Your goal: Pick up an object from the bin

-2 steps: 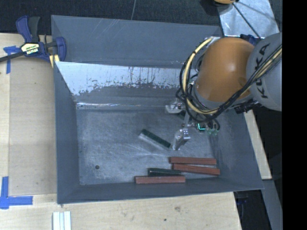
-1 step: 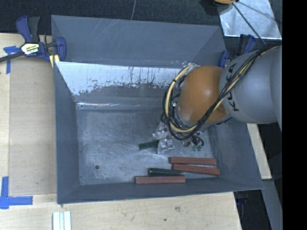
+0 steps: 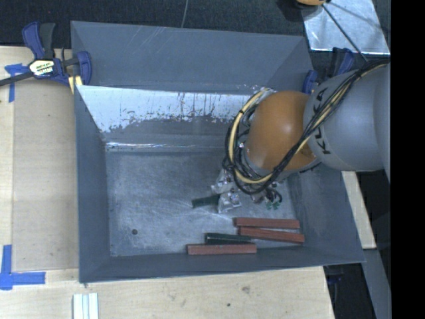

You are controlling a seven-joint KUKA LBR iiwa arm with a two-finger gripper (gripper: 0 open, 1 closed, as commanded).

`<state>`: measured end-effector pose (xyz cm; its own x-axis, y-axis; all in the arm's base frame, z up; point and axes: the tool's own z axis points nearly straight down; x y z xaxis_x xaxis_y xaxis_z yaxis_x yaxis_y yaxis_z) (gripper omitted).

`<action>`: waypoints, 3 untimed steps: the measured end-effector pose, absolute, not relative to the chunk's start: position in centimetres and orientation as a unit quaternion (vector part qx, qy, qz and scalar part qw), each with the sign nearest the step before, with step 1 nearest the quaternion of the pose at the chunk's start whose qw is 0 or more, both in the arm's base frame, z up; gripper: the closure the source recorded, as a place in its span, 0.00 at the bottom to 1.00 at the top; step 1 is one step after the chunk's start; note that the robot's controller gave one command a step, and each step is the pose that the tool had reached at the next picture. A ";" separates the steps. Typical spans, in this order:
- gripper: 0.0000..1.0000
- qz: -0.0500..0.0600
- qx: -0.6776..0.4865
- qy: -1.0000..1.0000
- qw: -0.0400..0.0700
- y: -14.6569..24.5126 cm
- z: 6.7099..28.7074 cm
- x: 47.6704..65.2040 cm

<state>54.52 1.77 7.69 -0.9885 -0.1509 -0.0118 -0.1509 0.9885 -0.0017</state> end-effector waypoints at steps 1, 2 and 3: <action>1.00 0.000 -0.084 0.996 0.001 1.4 17.0 55.1; 1.00 0.000 -0.084 0.996 0.001 1.4 17.0 55.1; 1.00 0.000 -0.089 0.996 0.000 1.0 20.5 55.0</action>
Offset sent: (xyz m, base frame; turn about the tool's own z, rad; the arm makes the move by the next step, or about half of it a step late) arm 0.0000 0.0000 0.0000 0.0000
